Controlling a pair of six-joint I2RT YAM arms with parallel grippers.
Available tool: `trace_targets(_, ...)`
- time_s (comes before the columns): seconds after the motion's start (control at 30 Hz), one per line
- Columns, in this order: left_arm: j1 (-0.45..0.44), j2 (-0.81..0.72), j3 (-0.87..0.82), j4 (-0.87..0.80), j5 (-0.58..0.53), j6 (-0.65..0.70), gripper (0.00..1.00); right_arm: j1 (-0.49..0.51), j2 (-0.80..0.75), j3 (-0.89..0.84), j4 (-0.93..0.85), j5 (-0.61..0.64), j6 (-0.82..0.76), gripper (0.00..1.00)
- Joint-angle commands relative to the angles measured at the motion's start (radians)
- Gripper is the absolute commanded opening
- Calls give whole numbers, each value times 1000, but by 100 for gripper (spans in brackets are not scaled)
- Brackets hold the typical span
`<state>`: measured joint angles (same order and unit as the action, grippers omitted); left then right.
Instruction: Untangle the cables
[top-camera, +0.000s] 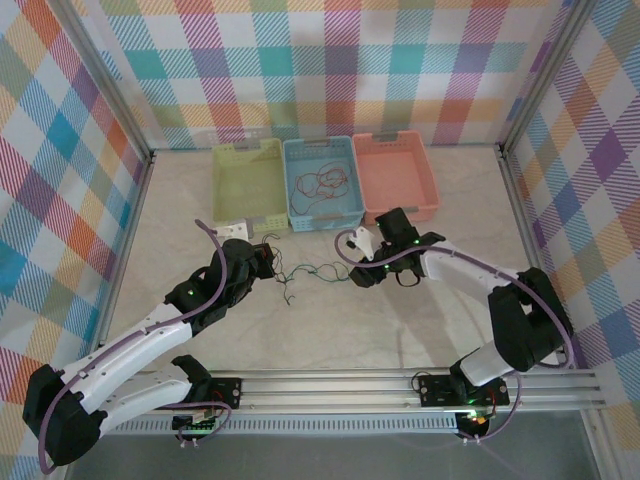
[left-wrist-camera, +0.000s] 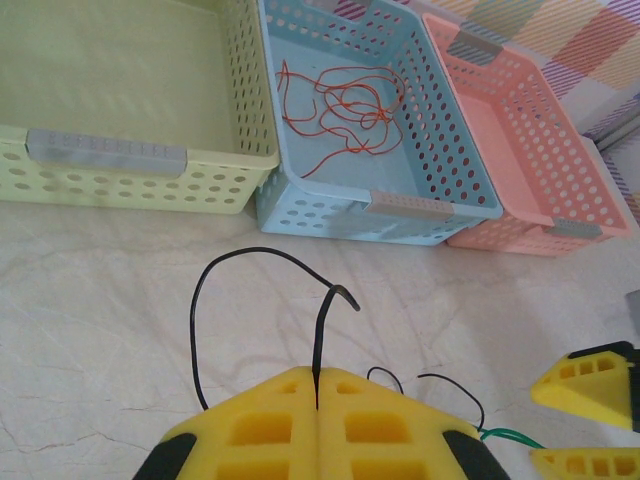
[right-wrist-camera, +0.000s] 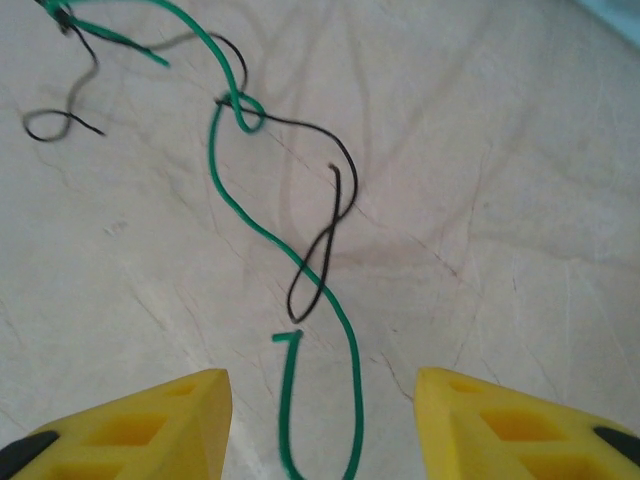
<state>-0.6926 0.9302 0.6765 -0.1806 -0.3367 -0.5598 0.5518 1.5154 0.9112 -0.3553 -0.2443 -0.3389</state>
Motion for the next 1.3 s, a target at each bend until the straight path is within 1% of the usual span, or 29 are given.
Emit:
trace_targets(0.0,1,-8,28,7,3,5,0,14,37,34,-53,12,-48,52)
trace_targets(0.1,2,-8,30,7,3,5,0,17,73,40,-45,21,-49,51)
trace_targets(0.2,2,-9,30,4,3,5,0,23,94,54,-46,48,-46,43)
trace_targets(0.27,1,-11,31,3,2,5,0,23,79,44,-25,68,-45,32)
trace_targets(0.37,2,-13,32,-3,-8,4,0,23,16,9,30,130,-34,5)
trace_targets(0.4,2,-10,36,-9,-15,2,0,21,-13,-12,61,176,-18,0)
trace_targets(0.47,2,-8,43,-30,-41,-6,0,8,-73,-59,131,274,29,0)
trace_targets(0.53,1,-10,51,-57,-86,-27,0,-18,-128,-106,216,399,108,0)
trace_targets(0.63,1,-17,66,-145,-194,-73,0,-66,-210,-175,320,592,216,0)
trace_targets(0.67,2,-24,67,-163,-231,-89,0,-86,-238,-201,352,671,289,0)
trace_targets(0.7,2,-36,64,-172,-261,-99,0,-114,-265,-220,367,720,339,0)
trace_targets(0.8,2,-75,38,-177,-323,-133,0,-186,-323,-275,411,774,458,0)
trace_targets(0.87,2,-103,30,-190,-362,-144,0,-218,-336,-291,409,808,508,0)
trace_targets(0.93,2,-134,23,-202,-400,-151,0,-242,-337,-291,389,870,573,0)
trace_targets(1.17,2,-187,24,-249,-506,-153,0,-334,-330,-300,333,913,739,0)
trace_targets(1.27,2,-204,17,-258,-537,-155,0,-363,-331,-301,310,929,782,0)
